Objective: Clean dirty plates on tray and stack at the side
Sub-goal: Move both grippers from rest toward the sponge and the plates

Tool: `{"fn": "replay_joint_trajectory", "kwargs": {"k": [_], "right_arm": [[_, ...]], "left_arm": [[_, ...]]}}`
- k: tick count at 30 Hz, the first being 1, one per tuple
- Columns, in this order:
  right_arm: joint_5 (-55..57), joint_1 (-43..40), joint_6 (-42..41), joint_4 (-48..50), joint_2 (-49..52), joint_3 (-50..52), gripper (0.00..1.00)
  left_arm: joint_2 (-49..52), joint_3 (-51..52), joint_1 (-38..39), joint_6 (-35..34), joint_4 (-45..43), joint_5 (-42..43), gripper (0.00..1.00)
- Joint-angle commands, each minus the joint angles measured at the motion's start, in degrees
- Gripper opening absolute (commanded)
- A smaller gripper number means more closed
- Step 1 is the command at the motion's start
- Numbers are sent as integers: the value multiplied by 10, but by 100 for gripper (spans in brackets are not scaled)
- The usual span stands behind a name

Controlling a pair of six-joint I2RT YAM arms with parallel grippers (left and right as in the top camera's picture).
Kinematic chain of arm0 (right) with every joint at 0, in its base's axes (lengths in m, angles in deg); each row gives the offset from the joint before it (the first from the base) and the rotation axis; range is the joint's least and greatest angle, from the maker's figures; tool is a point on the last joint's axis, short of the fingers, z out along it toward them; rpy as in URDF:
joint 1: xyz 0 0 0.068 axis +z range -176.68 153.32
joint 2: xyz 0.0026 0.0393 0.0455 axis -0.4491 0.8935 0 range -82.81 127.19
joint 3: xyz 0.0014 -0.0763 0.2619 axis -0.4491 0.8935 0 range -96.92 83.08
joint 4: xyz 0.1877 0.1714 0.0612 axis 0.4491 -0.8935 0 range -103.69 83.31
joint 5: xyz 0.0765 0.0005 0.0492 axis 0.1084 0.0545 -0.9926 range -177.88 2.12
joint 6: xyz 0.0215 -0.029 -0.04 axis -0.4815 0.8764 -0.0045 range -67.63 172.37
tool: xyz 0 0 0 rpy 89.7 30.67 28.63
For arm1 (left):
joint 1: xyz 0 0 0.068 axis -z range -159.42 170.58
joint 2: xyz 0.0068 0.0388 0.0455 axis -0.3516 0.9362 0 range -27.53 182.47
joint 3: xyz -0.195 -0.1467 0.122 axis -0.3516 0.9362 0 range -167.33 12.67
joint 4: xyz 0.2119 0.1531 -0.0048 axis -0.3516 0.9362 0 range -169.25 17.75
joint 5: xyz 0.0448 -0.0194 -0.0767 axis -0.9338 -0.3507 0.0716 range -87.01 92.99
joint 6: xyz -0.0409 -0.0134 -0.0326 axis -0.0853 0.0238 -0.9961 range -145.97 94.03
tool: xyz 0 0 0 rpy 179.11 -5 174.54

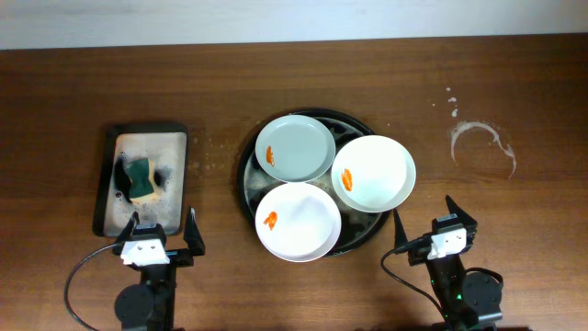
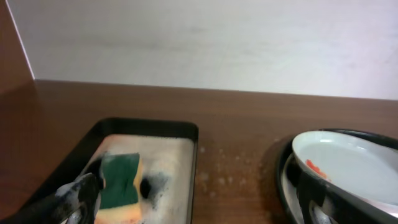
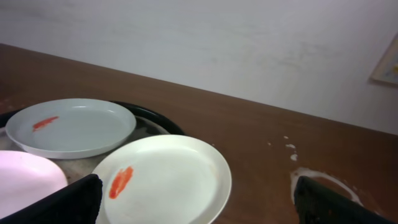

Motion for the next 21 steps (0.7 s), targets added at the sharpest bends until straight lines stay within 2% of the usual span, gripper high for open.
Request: {"fn": "replay_joint_trajectory", "kwargs": {"k": [1,3,5,8,13,17,19,21], "right_arm": [[-52,-3,-5,7,-3,-2,99],[-54,-3,-62,5,-3,-33,99],[-54,-3,-83,-4,4,-69,98],[-54,-3,-95,-82,86,-193,99],[-62,-3,-95,-320,360,-483,99],[-176,-3,-95,-473,561,-691,99],[-247,-3,-95,-522,633,-745,99],[-295,-3,-95,-511,691,-754,99]], "left_arm": [[-3,-2,2,-6,-36,31,99],[6,-35,2,-6,-32,34,99],[30,-79,2,-6,-10,35,99],[159,-242,2,-6,103,35,99],[469,-552,2,-5,300,119,99],[653,-734,2,-5,442,122,99],[694,-756,2,-8,453,160,100],[722,-755,2,-7,466,182,99]]}}
